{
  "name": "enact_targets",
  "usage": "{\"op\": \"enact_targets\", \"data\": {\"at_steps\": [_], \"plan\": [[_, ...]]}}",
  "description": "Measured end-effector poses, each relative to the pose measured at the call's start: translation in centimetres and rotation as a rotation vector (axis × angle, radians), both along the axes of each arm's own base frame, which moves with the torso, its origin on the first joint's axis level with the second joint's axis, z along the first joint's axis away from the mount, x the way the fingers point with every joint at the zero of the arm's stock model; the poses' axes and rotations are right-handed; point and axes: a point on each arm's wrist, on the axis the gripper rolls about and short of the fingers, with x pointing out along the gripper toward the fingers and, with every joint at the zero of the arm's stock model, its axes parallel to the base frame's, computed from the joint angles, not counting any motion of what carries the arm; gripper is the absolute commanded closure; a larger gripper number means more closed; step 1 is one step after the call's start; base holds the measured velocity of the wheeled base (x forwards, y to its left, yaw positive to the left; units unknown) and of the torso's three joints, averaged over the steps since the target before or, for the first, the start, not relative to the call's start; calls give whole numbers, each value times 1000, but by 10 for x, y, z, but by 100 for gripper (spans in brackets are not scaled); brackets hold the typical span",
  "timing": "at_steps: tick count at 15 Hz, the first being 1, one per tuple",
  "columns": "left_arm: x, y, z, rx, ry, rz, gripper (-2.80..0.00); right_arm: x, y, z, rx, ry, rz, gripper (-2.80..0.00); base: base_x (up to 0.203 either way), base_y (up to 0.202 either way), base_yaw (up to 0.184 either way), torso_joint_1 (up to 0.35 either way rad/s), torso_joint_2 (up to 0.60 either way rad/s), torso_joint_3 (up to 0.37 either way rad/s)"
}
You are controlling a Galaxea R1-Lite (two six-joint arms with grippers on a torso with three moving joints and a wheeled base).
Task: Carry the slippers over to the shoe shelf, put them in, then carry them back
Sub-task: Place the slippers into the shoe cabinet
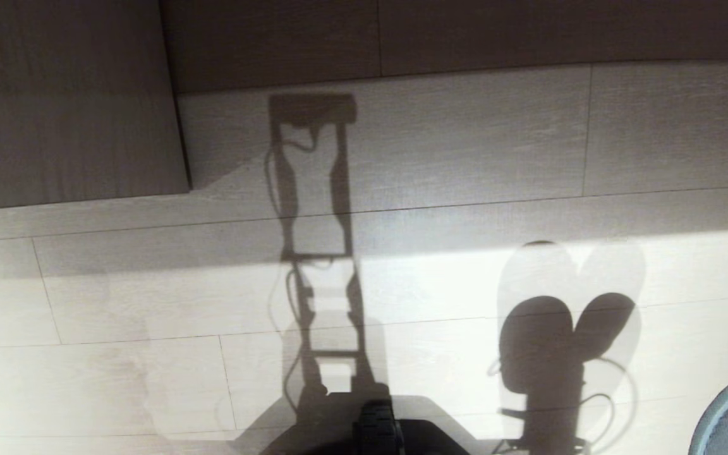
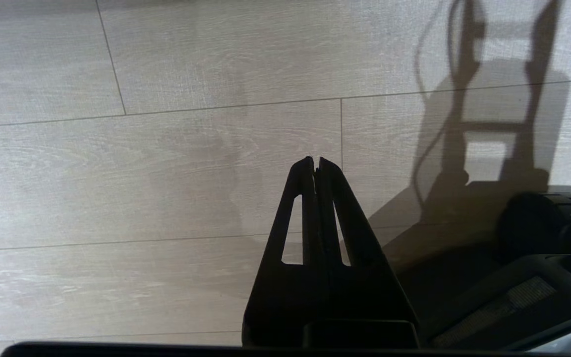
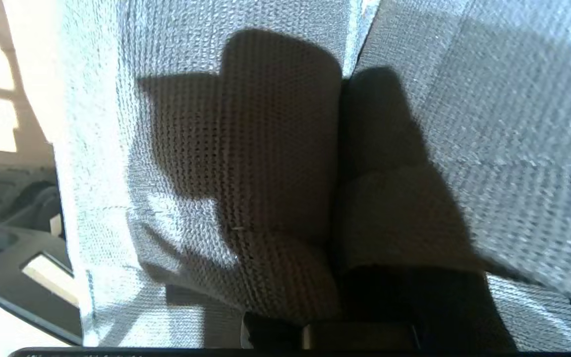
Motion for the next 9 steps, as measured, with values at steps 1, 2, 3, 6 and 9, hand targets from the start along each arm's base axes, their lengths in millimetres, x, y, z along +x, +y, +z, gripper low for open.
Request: {"op": "enact_targets", "data": {"at_steps": [1, 2, 3, 6, 9], "plan": [[0, 0, 0, -1, 0, 0, 0, 0, 0, -1, -1, -1, 0, 0, 0, 0, 0, -1, 2, 103], [0, 0, 0, -1, 0, -1, 0, 0, 0, -2, -2, -2, 0, 0, 0, 0, 0, -1, 2, 165], [0, 0, 0, -1, 0, -1, 0, 0, 0, -2, -2, -4, 1, 0, 0, 0, 0, 6, 2, 178], [0, 0, 0, -3, 0, -1, 0, -1, 0, -3, 6, -2, -1, 0, 0, 0, 0, 1, 2, 197], [0, 0, 0, -5, -1, 0, 0, -1, 0, -3, 8, -2, -1, 0, 0, 0, 0, 1, 2, 199]]}}
